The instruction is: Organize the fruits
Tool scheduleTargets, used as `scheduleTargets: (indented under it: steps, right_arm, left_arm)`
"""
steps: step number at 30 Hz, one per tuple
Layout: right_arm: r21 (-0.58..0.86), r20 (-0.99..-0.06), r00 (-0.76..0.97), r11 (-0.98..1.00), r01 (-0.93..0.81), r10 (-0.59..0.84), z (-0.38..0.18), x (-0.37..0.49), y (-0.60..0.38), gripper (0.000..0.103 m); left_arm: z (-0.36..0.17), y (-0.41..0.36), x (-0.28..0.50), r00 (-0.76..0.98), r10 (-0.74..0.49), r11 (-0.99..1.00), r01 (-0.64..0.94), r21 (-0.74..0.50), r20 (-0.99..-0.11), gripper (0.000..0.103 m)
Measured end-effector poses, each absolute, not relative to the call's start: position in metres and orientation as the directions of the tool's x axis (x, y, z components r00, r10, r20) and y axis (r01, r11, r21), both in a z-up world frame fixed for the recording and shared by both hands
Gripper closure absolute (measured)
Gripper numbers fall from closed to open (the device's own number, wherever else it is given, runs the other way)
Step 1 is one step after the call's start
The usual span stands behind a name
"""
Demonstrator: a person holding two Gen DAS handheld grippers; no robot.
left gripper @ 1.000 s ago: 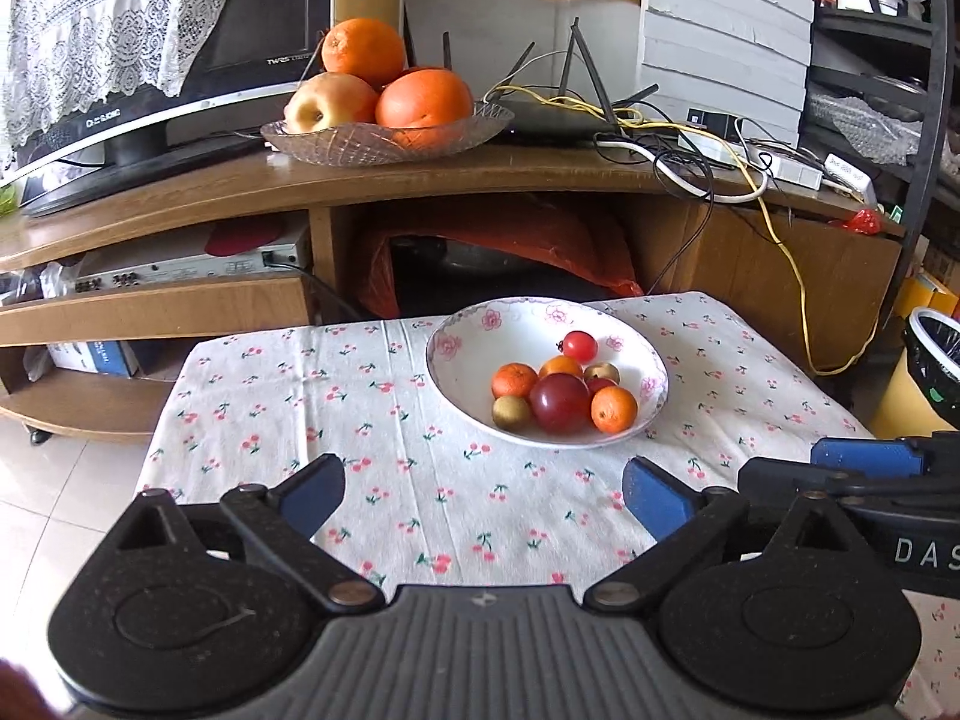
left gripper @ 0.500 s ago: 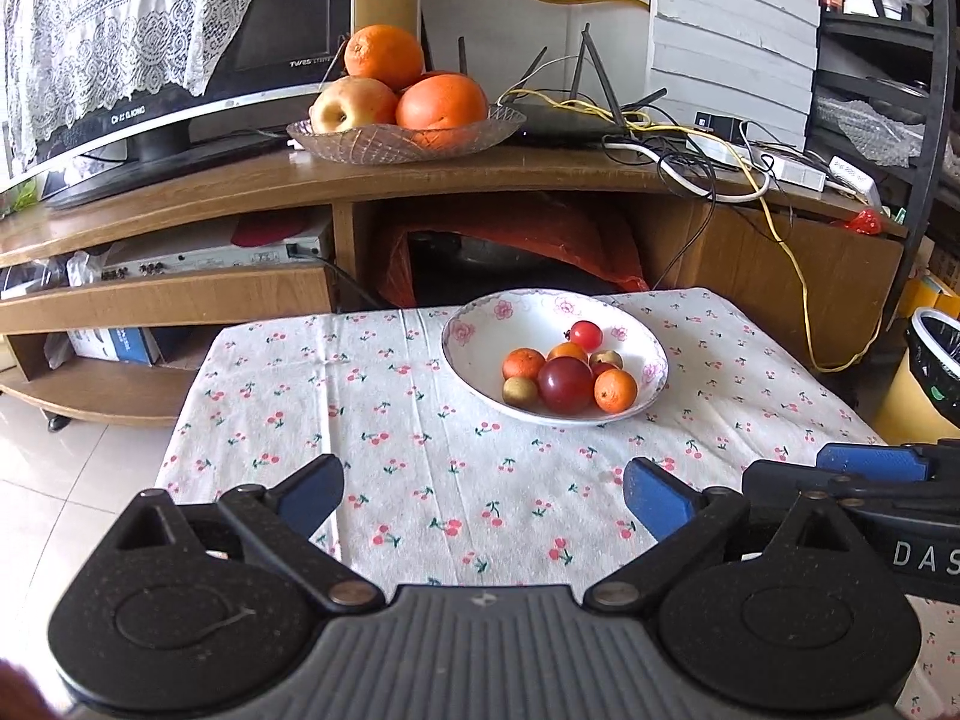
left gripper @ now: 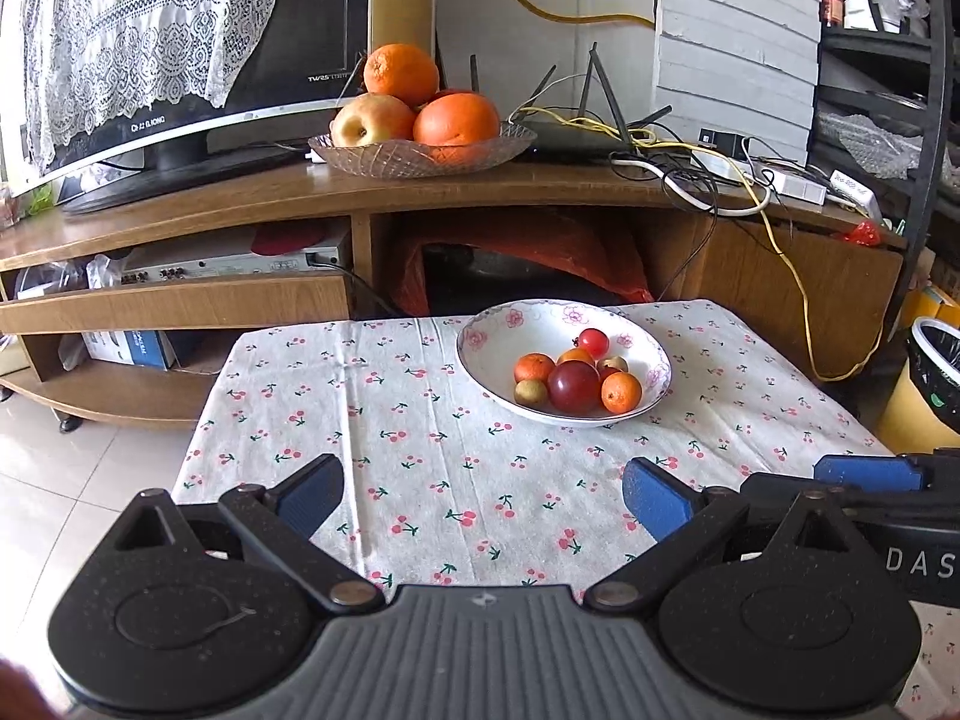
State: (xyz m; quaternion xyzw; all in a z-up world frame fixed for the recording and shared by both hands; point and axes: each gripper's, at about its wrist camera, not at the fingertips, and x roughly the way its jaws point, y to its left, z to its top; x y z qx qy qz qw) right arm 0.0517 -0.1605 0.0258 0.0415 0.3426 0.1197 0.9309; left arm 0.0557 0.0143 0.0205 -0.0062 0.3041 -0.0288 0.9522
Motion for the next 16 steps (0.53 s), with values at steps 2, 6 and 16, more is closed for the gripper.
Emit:
scheduleTargets:
  steps: [2, 6, 16]
  right_arm:
    - [0.158, -0.628, 0.737, 0.968, -0.193, 0.250, 0.0257, 0.0512, -0.1604, 0.053]
    - [0.159, -0.632, 0.735, 0.970, -0.185, 0.243, 0.0240, 0.0498, -0.1614, 0.053]
    - [0.153, -0.641, 0.731, 0.972, -0.177, 0.234, 0.0218, 0.0490, -0.1618, 0.053]
  left_arm:
    - [0.0203, 0.0135, 0.0544, 0.814, -0.056, 0.998, 0.053, -0.022, -0.578, 0.000]
    - [0.0205, 0.0143, 0.0531, 0.810, -0.061, 0.998, 0.056, -0.027, -0.583, 0.000]
    - [0.0193, 0.0144, 0.0514, 0.801, -0.062, 0.998, 0.051, -0.035, -0.595, 0.000]
